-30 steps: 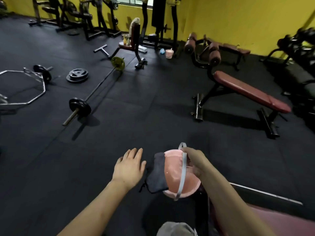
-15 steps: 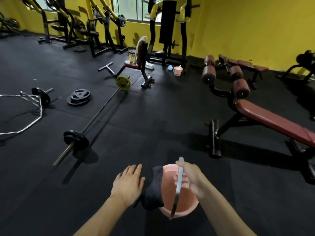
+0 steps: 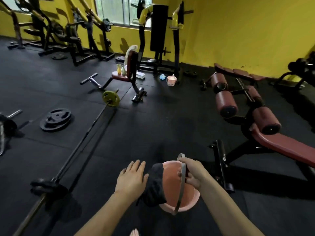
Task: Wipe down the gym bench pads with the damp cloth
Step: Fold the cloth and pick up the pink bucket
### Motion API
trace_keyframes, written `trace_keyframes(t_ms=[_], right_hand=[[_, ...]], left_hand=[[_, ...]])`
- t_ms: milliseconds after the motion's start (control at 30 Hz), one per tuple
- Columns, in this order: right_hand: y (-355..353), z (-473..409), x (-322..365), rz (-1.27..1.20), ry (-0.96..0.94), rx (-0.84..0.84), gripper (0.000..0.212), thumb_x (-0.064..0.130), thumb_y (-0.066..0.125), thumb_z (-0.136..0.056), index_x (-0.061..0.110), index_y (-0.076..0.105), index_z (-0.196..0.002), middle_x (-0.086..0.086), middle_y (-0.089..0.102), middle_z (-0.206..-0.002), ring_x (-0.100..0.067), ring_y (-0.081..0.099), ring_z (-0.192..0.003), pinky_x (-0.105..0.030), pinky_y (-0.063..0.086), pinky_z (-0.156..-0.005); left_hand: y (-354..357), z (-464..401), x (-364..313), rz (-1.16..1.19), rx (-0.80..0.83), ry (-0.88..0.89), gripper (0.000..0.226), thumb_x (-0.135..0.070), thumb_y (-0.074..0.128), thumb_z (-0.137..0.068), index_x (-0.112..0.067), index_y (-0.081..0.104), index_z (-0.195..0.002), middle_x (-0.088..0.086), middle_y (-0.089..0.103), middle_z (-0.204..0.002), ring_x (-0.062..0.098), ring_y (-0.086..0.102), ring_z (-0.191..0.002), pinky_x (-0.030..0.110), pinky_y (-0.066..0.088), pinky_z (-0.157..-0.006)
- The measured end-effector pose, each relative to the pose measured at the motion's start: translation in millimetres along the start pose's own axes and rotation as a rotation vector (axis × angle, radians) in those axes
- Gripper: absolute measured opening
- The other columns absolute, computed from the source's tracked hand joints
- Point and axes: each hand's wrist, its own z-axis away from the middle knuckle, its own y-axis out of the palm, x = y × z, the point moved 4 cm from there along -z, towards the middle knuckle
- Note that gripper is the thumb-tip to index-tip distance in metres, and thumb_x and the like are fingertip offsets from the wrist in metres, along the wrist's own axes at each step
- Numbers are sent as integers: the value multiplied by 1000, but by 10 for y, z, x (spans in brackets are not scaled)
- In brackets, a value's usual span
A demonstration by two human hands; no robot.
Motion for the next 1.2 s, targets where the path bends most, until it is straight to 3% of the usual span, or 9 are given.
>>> trace_keyframes(t_ms=[100,233,400,567,767,967,1100,1200], right_hand=[[240,-458,611,-33,8,-48,50,30,77,-87,0,61,-124,-22,66,-114,-34,71,-92,-46,63,-76],[512,-1117,1410,-54,-3,-80,48,38,74,-92,1,60,-120,-22,70,-108,-35,71,-98,-53,59,-94],[832,-2252,2357,-66,-18,-73,37,32,73,-94,-1,66,-111,-22,69,-102,-35,70,-97,-52,59,-93],[1085,-3521,3314,-78,28,-44,23,28,68,-99,7,58,-97,-20,66,-104,-33,68,-99,-49,57,-95],[1152,-4750,4350,-144,52,-78,29,24,72,-95,-2,65,-106,-18,65,-91,-31,66,-86,-52,58,-94],[1048,-6147,5511,-193,29,-142,25,24,71,-95,-1,71,-101,-17,67,-95,-32,68,-96,-53,57,-97],[942,-7133,6252,-285,13,-226,27,24,70,-96,-2,70,-104,-18,67,-90,-31,69,-87,-50,61,-89],[785,-7668,6802,-385,23,-313,29,20,69,-95,-9,70,-100,-15,60,-71,-27,63,-65,-44,59,-67]], left_hand=[[-310,-930,112,-22,-30,55,62,-51,31,-107,-24,25,-162,1,28,-168,21,23,-156,42,27,-123],[-664,-2122,189,-40,-29,128,65,-55,21,-104,-24,29,-161,2,32,-166,22,27,-155,43,31,-122],[-869,-3710,352,-43,-32,165,62,-51,30,-108,-25,20,-163,1,22,-170,21,17,-158,42,24,-125],[-975,-5224,599,-69,-38,83,61,-50,29,-108,-26,19,-163,0,16,-171,20,11,-159,42,23,-126],[-1196,-6761,614,-63,15,76,62,-51,27,-108,-26,18,-163,0,15,-171,21,10,-159,41,22,-126],[-1369,-8795,321,-83,50,202,62,-51,27,-108,-25,18,-164,1,17,-171,21,12,-158,41,22,-125],[-1547,-10301,98,-103,82,294,62,-51,28,-108,-25,18,-163,0,23,-169,20,14,-158,42,22,-125],[-1735,-11303,-140,-133,112,366,62,-51,29,-108,-25,19,-163,0,25,-168,21,18,-157,42,25,-124]])
